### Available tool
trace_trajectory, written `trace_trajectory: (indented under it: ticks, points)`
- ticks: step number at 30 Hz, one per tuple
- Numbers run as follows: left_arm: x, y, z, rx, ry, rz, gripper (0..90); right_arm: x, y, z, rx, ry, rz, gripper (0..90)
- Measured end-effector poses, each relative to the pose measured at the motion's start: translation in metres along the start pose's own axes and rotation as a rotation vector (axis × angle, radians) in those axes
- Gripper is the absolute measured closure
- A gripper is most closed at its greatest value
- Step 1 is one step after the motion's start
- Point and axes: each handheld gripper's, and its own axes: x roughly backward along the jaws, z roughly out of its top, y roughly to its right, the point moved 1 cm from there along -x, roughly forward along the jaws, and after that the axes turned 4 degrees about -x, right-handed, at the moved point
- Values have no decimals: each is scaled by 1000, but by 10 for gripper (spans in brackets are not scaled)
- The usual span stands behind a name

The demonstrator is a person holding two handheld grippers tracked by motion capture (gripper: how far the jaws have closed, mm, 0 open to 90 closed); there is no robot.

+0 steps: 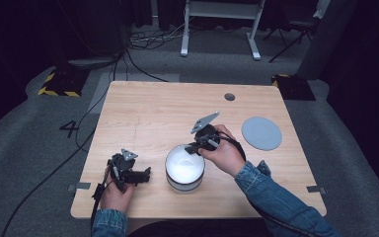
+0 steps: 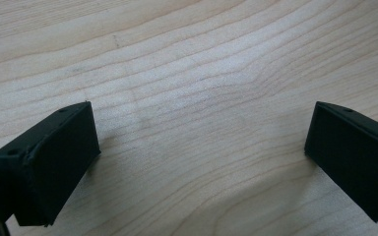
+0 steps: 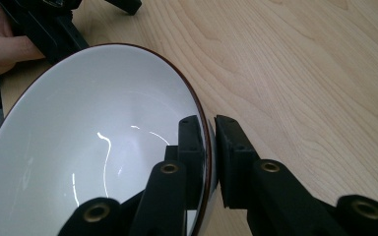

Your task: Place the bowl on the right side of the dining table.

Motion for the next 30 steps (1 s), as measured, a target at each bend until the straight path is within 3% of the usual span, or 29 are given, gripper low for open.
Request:
trace_trajectory:
  ticks: [6,30]
  points:
    - [0,0,0,0,0,0,1,6,0,3,-23,6,13,820]
    - [0,0,0,0,0,0,1,32,1,24,-2,34,-11,819]
